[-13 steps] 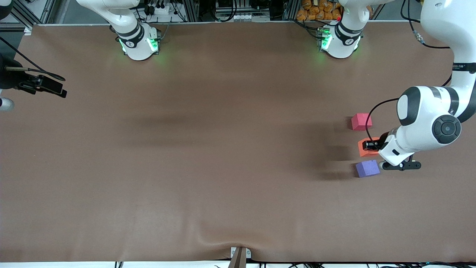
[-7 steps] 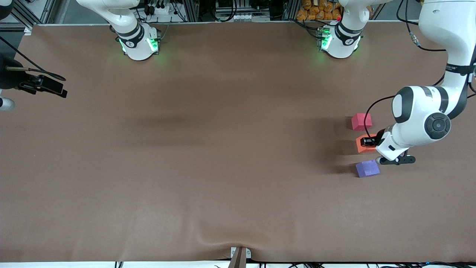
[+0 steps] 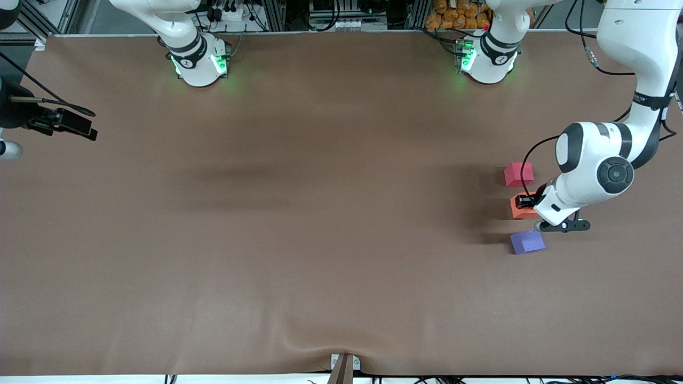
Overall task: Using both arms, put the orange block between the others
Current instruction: 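Lower the orange cube between the pink and purple cubes with the left gripper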
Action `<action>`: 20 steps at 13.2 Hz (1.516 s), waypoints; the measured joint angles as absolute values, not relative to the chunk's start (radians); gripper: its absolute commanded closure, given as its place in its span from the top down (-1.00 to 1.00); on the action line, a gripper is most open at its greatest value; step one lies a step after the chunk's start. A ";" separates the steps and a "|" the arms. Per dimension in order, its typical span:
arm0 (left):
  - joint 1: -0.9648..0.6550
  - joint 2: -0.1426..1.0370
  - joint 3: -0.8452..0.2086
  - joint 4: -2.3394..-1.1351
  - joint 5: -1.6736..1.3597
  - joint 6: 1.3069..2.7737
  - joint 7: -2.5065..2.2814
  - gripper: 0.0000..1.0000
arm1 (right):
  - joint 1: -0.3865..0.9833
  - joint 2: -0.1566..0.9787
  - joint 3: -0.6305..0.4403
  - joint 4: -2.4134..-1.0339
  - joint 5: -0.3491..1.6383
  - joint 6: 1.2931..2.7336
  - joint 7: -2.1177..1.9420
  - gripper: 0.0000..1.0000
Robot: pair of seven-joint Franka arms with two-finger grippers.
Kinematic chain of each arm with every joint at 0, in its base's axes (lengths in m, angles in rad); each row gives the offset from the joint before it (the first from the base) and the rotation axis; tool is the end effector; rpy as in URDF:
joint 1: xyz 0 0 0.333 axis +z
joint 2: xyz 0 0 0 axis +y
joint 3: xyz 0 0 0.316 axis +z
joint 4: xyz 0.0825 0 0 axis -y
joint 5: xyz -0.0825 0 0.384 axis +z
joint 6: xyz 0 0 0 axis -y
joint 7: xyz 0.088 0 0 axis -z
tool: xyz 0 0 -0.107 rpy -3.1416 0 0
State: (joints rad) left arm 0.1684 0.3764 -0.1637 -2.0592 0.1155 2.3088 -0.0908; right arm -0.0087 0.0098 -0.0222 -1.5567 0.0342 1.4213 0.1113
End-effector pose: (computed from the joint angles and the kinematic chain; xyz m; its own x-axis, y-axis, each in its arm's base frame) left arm 0.5790 0.0062 0.2434 0.9928 0.0217 -0.1181 0.0187 -0.9995 -0.0263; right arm 0.5407 -0.0126 0.6138 0.9796 -0.1363 -0.1475 -0.1404 -0.9899 -0.0177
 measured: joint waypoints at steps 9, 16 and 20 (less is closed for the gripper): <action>0.186 0.425 -0.169 -2.065 0.116 2.357 -0.082 -0.85 | -0.009 0.010 -0.022 -1.557 0.034 1.416 0.111 1.00; 0.185 0.437 -0.171 -2.065 0.120 2.360 -0.064 -0.80 | -0.009 0.010 -0.022 -1.557 0.034 1.415 0.111 1.00; 0.185 0.440 -0.171 -2.065 0.147 2.363 -0.064 -0.73 | -0.009 0.010 -0.022 -1.557 0.034 1.415 0.111 1.00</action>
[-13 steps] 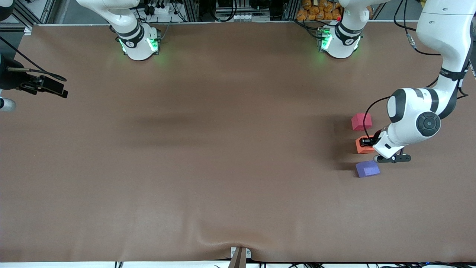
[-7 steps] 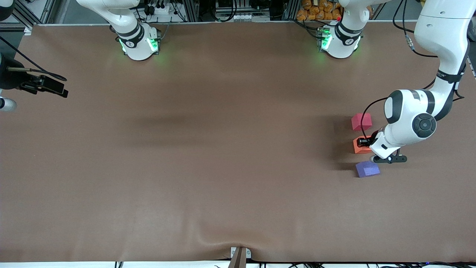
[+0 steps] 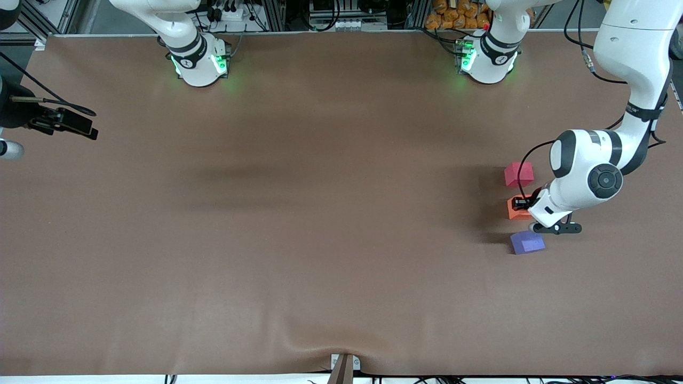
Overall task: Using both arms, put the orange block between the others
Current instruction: 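Lower the orange cube between the pink and purple cubes with the left gripper, then open the left gripper and release the orange cube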
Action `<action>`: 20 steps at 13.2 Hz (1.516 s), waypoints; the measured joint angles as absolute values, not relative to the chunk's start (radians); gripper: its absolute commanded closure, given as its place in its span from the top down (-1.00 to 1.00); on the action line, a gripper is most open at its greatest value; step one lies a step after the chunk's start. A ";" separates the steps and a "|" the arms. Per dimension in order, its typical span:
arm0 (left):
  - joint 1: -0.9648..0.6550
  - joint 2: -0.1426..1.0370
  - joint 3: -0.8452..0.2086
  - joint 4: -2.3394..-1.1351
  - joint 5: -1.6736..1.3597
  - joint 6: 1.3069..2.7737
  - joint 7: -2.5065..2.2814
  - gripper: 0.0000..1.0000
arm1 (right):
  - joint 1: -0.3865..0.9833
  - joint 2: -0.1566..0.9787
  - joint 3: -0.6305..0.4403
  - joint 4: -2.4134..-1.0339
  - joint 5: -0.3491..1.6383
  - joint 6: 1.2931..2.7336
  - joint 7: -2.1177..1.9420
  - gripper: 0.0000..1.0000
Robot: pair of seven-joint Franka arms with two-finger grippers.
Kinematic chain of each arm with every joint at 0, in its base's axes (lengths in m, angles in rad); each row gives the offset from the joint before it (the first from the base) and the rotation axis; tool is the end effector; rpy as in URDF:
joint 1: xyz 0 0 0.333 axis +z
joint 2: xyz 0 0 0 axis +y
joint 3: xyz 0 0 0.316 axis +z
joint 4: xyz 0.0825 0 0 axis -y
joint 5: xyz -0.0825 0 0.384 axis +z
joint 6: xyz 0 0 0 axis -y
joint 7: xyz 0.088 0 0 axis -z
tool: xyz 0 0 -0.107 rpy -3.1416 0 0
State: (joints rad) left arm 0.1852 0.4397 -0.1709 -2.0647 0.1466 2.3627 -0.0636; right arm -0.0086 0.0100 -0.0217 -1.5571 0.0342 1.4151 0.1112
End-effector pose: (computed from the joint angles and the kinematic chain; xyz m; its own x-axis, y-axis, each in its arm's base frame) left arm 0.5767 0.0103 0.2094 0.9912 -0.0205 -0.1311 -0.0239 -0.9994 -0.0241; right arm 0.5400 -0.0122 0.6131 0.9787 -0.1354 -0.1542 -0.1396 -0.9901 -0.0170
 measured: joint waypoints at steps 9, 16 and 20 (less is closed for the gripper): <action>0.188 0.440 -0.170 -2.057 0.147 2.367 -0.063 1.00 | -0.009 0.010 -0.021 -1.557 0.034 1.415 0.111 1.00; 0.186 0.396 -0.177 -1.977 0.147 2.297 -0.063 1.00 | -0.008 0.011 -0.021 -1.558 0.034 1.414 0.111 1.00; 0.186 0.306 -0.205 -1.759 0.147 1.975 -0.063 1.00 | -0.008 0.011 -0.021 -1.558 0.034 1.414 0.111 1.00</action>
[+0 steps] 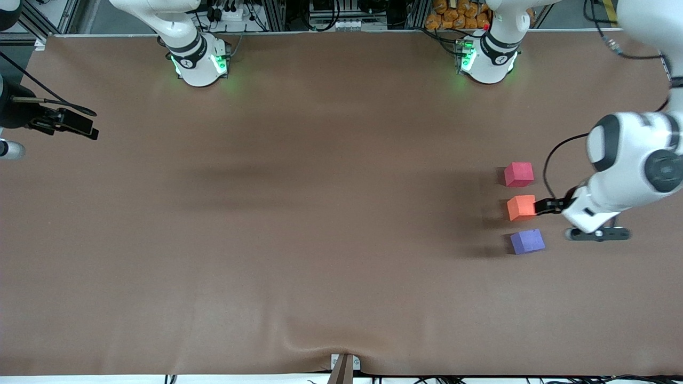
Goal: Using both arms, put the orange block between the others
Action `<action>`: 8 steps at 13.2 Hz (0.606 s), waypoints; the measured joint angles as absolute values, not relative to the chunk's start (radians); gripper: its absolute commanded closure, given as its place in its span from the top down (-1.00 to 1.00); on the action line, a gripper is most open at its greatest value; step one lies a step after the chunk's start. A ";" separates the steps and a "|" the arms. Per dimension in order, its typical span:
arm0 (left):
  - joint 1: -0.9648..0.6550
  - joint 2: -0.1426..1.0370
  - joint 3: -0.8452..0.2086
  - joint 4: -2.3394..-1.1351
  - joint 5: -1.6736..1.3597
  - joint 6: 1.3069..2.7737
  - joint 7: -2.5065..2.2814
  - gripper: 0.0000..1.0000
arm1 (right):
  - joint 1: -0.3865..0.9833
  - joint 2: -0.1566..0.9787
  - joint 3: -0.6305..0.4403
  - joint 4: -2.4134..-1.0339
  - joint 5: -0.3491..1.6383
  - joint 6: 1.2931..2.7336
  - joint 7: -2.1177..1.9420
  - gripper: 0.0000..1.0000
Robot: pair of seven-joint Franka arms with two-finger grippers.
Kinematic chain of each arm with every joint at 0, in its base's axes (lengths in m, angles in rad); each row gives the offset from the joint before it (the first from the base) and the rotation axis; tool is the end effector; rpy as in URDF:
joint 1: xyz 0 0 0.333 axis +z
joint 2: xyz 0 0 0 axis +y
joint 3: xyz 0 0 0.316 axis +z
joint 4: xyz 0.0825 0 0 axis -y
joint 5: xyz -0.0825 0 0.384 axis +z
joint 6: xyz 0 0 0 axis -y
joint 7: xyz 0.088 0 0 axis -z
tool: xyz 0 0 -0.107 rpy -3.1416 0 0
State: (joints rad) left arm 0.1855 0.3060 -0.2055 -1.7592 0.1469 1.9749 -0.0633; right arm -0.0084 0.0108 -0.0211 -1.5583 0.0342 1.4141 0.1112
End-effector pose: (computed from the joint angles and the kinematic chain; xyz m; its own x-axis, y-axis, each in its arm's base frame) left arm 0.6291 0.0061 0.3891 0.9968 -0.0104 -0.0797 -0.0163 -0.9972 -0.0734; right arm 0.5401 -0.0118 0.6120 0.9784 -0.1346 -0.1571 -0.1388 -0.9902 -0.0166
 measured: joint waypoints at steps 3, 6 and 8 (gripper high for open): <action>0.185 0.289 -0.218 -1.573 0.147 1.781 -0.063 1.00 | -0.008 0.011 -0.021 -1.559 0.034 1.414 0.111 1.00; 0.185 0.281 -0.230 -1.463 0.145 1.662 -0.063 1.00 | -0.008 0.011 -0.021 -1.560 0.034 1.412 0.111 1.00; 0.185 0.244 -0.238 -1.440 0.116 1.627 -0.063 1.00 | -0.008 0.014 -0.021 -1.565 0.034 1.396 0.111 1.00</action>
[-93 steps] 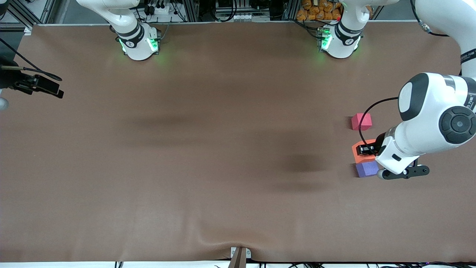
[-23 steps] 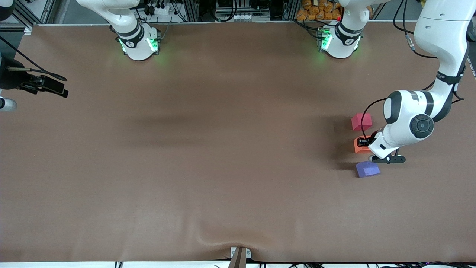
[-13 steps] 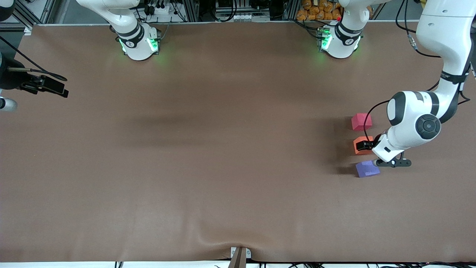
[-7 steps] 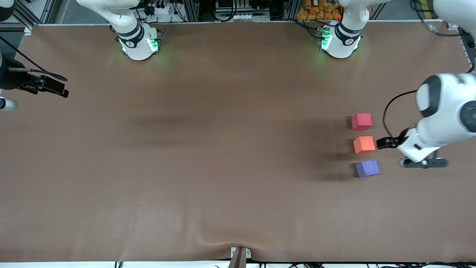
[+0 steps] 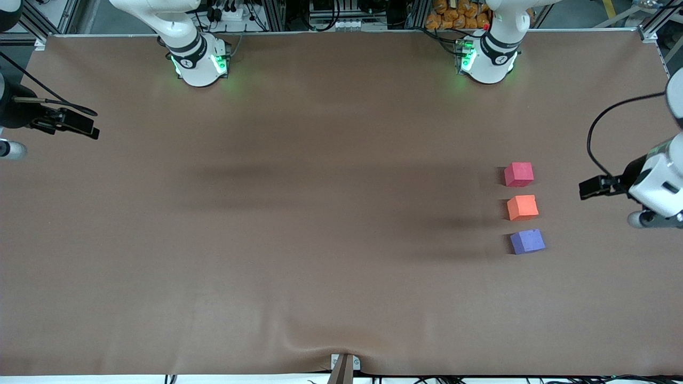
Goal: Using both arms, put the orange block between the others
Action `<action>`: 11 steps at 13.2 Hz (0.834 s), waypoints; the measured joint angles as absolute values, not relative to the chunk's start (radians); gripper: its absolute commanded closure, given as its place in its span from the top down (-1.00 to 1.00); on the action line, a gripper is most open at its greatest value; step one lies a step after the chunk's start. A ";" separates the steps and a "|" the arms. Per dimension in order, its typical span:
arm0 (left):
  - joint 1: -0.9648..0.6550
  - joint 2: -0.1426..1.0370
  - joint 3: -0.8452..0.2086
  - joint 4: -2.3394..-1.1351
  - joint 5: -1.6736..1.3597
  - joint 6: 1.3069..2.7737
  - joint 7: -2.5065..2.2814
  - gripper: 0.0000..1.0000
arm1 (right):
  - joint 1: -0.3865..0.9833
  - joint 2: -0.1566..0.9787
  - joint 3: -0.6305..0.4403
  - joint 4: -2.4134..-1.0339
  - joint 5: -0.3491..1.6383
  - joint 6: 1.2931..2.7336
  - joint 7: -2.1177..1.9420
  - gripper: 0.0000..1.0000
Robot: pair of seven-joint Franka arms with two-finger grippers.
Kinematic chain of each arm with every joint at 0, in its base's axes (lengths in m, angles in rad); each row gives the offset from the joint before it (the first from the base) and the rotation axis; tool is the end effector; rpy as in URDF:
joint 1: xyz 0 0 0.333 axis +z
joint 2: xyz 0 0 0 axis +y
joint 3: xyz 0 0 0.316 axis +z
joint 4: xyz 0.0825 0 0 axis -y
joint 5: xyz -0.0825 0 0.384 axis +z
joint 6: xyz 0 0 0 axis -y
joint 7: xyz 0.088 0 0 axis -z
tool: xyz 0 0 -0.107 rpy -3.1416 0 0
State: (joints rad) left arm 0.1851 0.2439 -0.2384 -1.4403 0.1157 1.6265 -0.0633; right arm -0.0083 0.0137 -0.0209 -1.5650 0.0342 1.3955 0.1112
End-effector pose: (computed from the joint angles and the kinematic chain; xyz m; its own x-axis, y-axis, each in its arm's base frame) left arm 0.6280 -0.0050 0.5502 0.9989 0.0074 -0.0472 0.0045 -0.9981 -0.0611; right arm 0.5384 -0.0115 0.6061 0.9737 -0.1335 -0.1847 -0.1384 -0.9903 -0.0135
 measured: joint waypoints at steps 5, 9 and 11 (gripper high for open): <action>0.186 0.150 -0.242 -1.440 0.089 1.551 -0.063 1.00 | -0.006 0.030 -0.020 -1.567 0.031 1.391 0.111 1.00; 0.181 0.118 -0.241 -1.443 0.050 1.517 -0.063 1.00 | -0.005 0.030 -0.019 -1.564 0.028 1.393 0.111 1.00; 0.142 0.105 -0.219 -1.460 0.048 1.514 -0.063 1.00 | 0.003 0.030 -0.016 -1.554 0.028 1.398 0.109 1.00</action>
State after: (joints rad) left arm 0.1418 0.1052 -0.2194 -1.4596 0.0481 1.5145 -0.0633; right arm 0.0032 0.0302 -0.0156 -1.5536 0.0284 1.3984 0.1093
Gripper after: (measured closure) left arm 0.000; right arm 0.000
